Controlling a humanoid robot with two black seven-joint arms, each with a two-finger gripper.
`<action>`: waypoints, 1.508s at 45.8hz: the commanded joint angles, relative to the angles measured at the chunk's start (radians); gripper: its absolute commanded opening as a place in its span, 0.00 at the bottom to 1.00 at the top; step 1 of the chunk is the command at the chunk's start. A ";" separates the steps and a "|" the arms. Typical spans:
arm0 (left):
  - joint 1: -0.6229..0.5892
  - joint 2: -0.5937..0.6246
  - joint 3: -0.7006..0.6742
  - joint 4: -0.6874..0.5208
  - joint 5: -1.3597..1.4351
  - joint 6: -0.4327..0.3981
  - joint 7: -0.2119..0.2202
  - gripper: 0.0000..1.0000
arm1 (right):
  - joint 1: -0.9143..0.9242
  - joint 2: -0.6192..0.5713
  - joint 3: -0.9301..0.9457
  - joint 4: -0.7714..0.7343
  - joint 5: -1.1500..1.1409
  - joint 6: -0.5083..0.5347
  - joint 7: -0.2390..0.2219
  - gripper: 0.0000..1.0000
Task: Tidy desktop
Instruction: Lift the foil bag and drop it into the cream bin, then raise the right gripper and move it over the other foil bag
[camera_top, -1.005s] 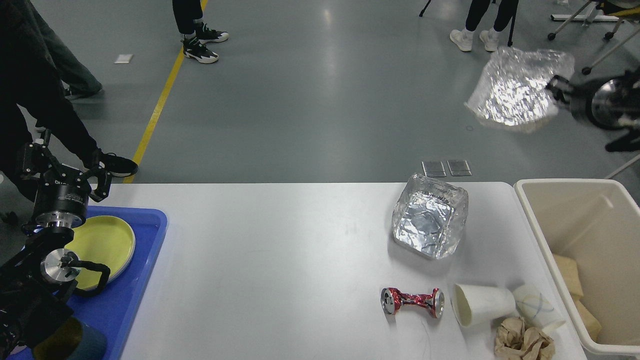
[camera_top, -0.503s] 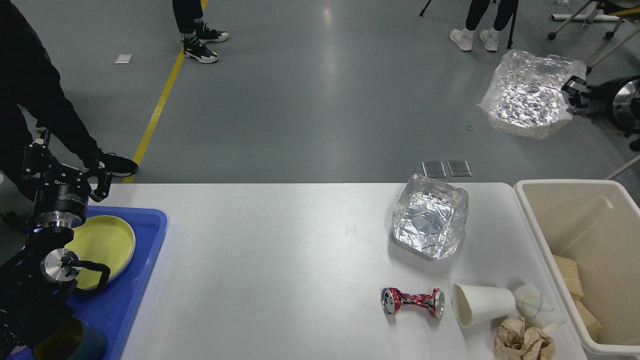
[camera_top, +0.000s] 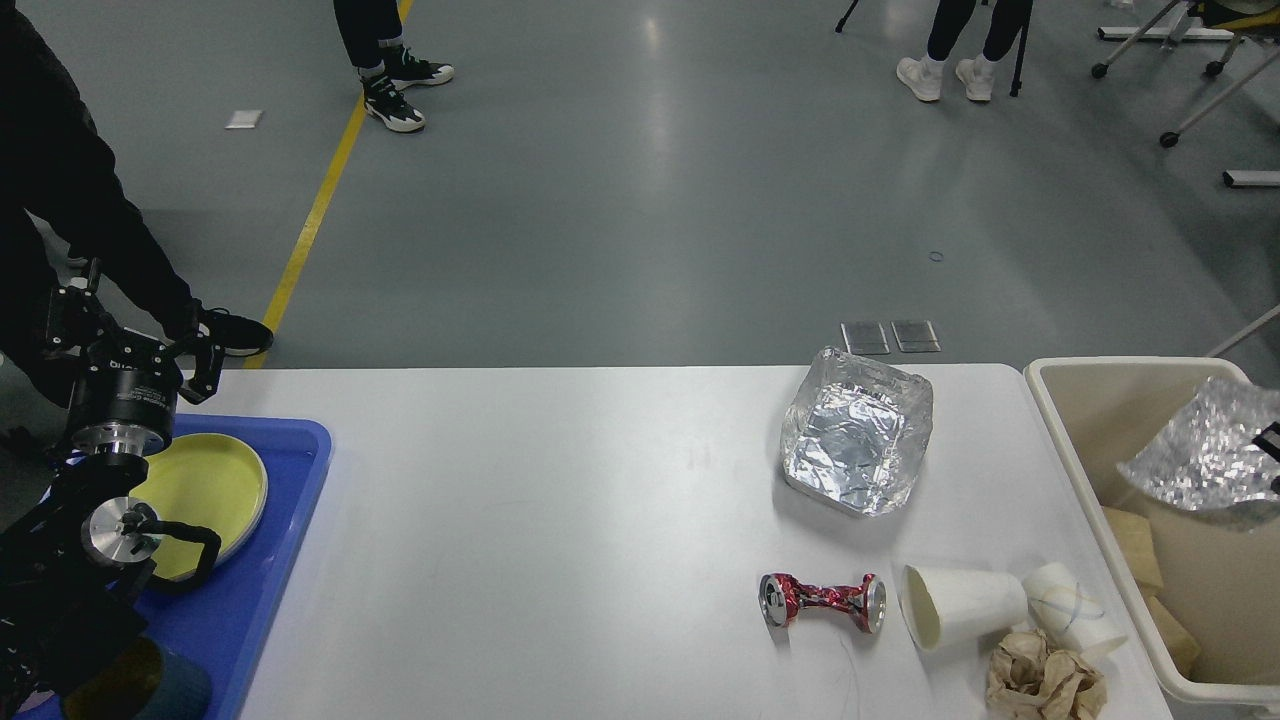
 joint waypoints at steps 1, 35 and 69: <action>0.000 0.000 -0.001 0.000 0.000 0.000 0.000 0.96 | -0.063 0.008 0.047 -0.041 -0.002 -0.009 0.000 0.95; 0.000 0.000 0.001 0.000 0.000 0.000 0.000 0.96 | 0.664 0.399 -0.052 0.195 -0.008 0.313 -0.117 1.00; 0.000 0.000 0.001 0.000 0.000 0.000 0.000 0.96 | 1.170 0.577 0.079 0.496 0.020 1.059 -0.134 1.00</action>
